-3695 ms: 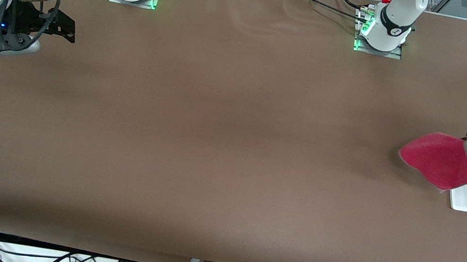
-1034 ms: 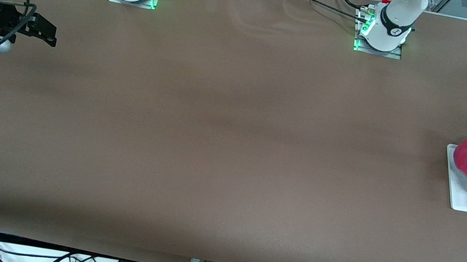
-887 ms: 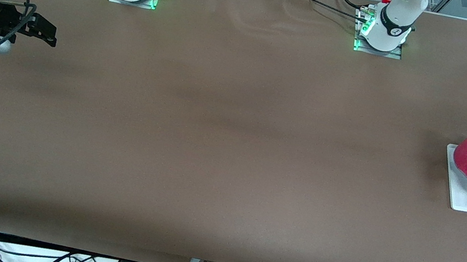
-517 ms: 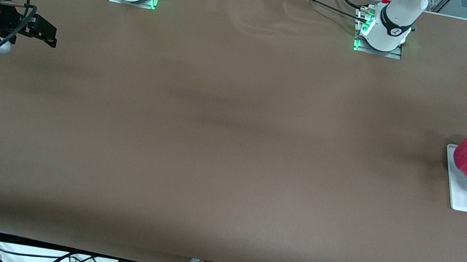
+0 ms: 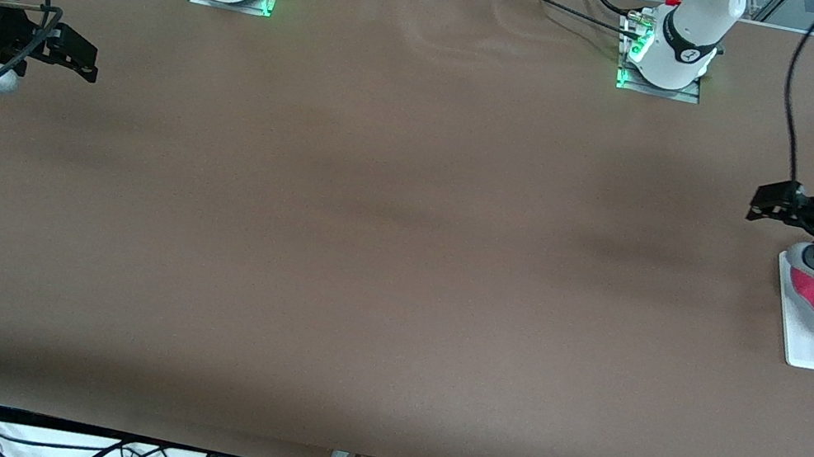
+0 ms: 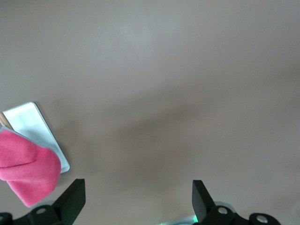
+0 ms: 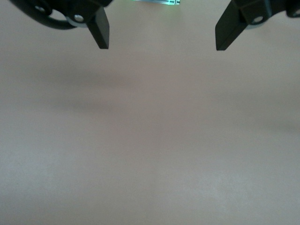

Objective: Pass towel and hang on rack

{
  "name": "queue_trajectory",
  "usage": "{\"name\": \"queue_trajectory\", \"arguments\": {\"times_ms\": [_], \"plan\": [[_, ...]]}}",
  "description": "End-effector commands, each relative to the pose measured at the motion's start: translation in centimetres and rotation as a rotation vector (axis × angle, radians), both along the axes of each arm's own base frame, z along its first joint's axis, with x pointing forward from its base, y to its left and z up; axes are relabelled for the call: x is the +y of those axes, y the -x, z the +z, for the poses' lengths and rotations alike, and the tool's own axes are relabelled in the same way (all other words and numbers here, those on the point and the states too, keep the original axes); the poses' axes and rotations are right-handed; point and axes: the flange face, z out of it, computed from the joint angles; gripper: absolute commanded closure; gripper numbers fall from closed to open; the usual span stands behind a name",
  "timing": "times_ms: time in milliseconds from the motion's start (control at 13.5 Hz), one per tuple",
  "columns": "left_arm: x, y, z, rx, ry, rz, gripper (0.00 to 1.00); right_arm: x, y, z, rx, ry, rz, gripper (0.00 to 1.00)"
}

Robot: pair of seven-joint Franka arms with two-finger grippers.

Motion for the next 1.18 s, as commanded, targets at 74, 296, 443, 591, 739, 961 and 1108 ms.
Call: {"name": "queue_trajectory", "arguments": {"times_ms": [74,296,443,591,739,961,1108], "plan": [[3.3,2.1,3.0,-0.087,0.07,0.182,0.0,-0.1,0.0,0.5,-0.008,-0.008,0.005,0.0],[3.0,5.4,2.7,-0.065,0.046,0.175,0.0,-0.2,0.0,0.5,-0.006,-0.008,0.004,0.0],[3.3,5.6,1.6,-0.054,0.044,0.186,0.0,-0.2,0.0,0.7,-0.011,-0.008,0.004,0.0],[3.9,5.6,1.6,-0.059,0.045,0.2,0.0,-0.3,0.0,0.7,-0.012,-0.008,0.004,0.0],[4.0,5.8,1.4,-0.055,0.039,0.201,0.0,-0.3,0.0,0.7,-0.012,-0.009,0.005,0.0],[4.0,5.9,1.4,-0.068,0.036,0.215,0.0,-0.4,0.0,0.7,-0.011,-0.008,0.004,0.0],[4.2,6.2,1.0,-0.07,0.036,0.228,0.0,-0.3,0.1,0.7,-0.003,-0.008,0.005,0.0]]}}
